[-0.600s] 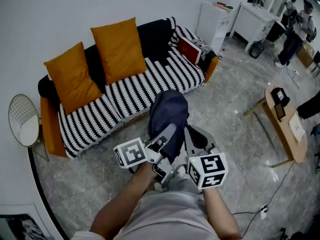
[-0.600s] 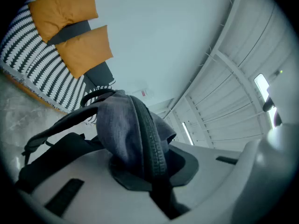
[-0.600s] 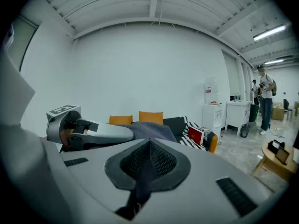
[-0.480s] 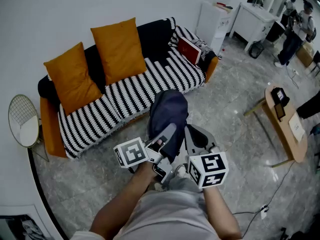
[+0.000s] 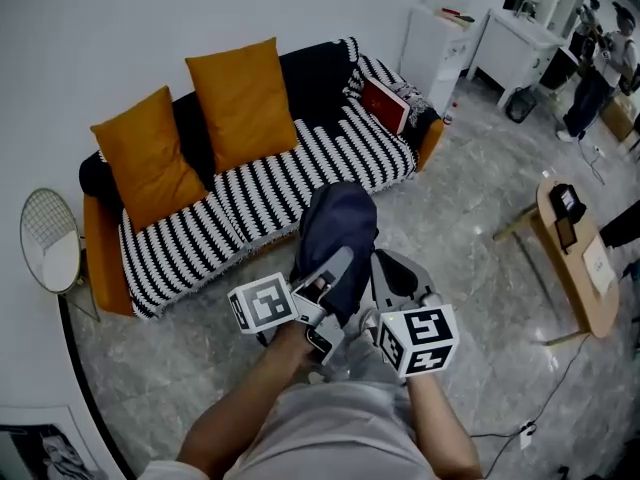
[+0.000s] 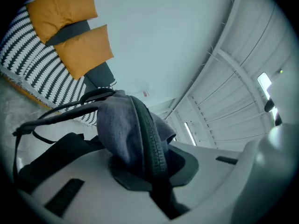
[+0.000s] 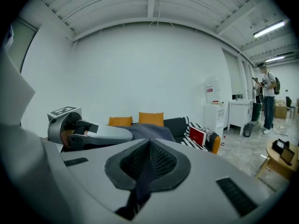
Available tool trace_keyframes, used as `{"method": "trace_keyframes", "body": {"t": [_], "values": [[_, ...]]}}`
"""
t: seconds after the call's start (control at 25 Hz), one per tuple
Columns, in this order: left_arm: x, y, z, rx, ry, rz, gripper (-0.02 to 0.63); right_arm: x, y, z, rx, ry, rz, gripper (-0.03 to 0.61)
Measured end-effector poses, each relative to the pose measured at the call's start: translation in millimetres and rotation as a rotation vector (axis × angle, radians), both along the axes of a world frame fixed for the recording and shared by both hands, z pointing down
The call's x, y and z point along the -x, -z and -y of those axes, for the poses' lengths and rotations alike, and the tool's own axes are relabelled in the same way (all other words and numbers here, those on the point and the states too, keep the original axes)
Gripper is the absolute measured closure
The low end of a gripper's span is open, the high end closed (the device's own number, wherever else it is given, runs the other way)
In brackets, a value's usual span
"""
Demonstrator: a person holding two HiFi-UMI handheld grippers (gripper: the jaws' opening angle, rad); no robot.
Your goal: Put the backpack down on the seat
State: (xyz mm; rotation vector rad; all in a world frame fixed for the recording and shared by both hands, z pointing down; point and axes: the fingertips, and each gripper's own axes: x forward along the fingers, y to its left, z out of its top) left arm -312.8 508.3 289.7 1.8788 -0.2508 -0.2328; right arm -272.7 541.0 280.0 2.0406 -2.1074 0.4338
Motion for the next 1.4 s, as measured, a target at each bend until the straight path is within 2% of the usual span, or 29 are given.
{"method": "trace_keyframes", "body": {"t": [0.44, 0.56, 0.88, 1.2, 1.32, 1.4], "values": [[-71, -13, 55, 0.017, 0.051, 0.04, 0.584, -78, -18, 60, 0.019, 0.051, 0.044, 0.577], [-99, -15, 67, 0.059, 0.07, 0.02, 0.586, -106, -22, 74, 0.03, 0.069, 0.054, 0.577], [-160, -26, 103, 0.04, 0.089, 0.073, 0.588, -174, -28, 109, 0.041, 0.093, 0.085, 0.577], [-207, -29, 122, 0.03, 0.091, 0.097, 0.588, -218, -32, 128, 0.032, 0.114, 0.102, 0.577], [-221, -28, 125, 0.065, 0.091, 0.063, 0.588, -231, -34, 133, 0.029, 0.111, 0.11, 0.577], [-227, -31, 129, 0.053, 0.087, 0.081, 0.588, -237, -35, 137, 0.028, 0.108, 0.111, 0.577]]}}
